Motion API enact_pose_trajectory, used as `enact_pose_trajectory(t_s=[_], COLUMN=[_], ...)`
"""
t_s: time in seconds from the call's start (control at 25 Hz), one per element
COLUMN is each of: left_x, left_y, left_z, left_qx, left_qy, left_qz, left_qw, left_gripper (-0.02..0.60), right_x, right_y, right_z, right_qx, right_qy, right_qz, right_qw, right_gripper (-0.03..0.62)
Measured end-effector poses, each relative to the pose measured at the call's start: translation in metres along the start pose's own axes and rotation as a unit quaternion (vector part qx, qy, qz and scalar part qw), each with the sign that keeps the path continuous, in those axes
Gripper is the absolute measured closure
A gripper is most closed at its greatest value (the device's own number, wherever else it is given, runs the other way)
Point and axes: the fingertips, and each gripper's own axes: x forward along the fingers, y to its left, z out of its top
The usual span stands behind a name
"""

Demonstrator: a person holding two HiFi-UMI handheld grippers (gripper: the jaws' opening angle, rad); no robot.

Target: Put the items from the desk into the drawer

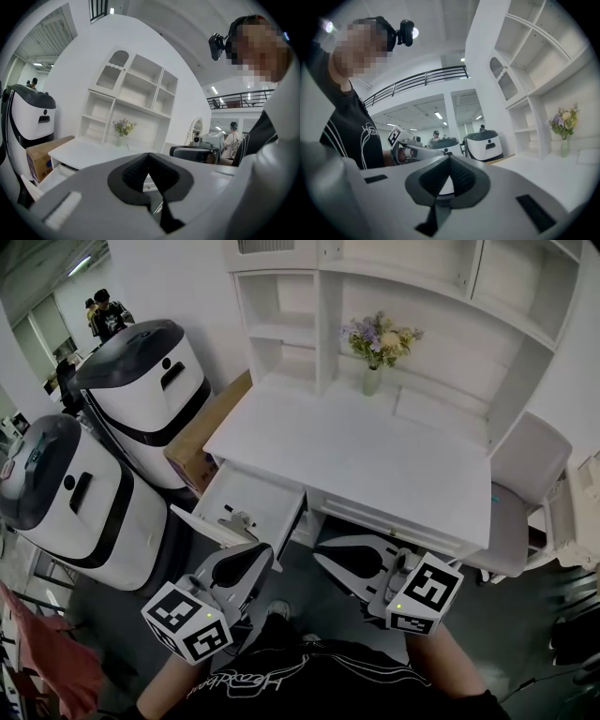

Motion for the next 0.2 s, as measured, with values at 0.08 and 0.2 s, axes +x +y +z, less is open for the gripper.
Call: enact_pose_trajectory(t_s=[0.08, 0.2], left_x=[0.002, 0.006], left_y=[-0.004, -0.011], left_z=[-0.006, -0.016], left_qx=[0.003, 0.008], left_qy=[0.001, 0.003], left_qz=[-0.002, -0.003], left_qw=[1.0, 1.0], left_gripper=[0.572, 0.572], right_x=[-0.006, -0.016], right_y=[0.001, 0.003], right_z=[-0.006, -0.015], right_qx=[0.0, 0.0], right_qy=[-0.001, -0.006], right_qz=[-0.001, -0.004], right_qw=[1.0, 1.0], right_gripper=[0.586, 0.586])
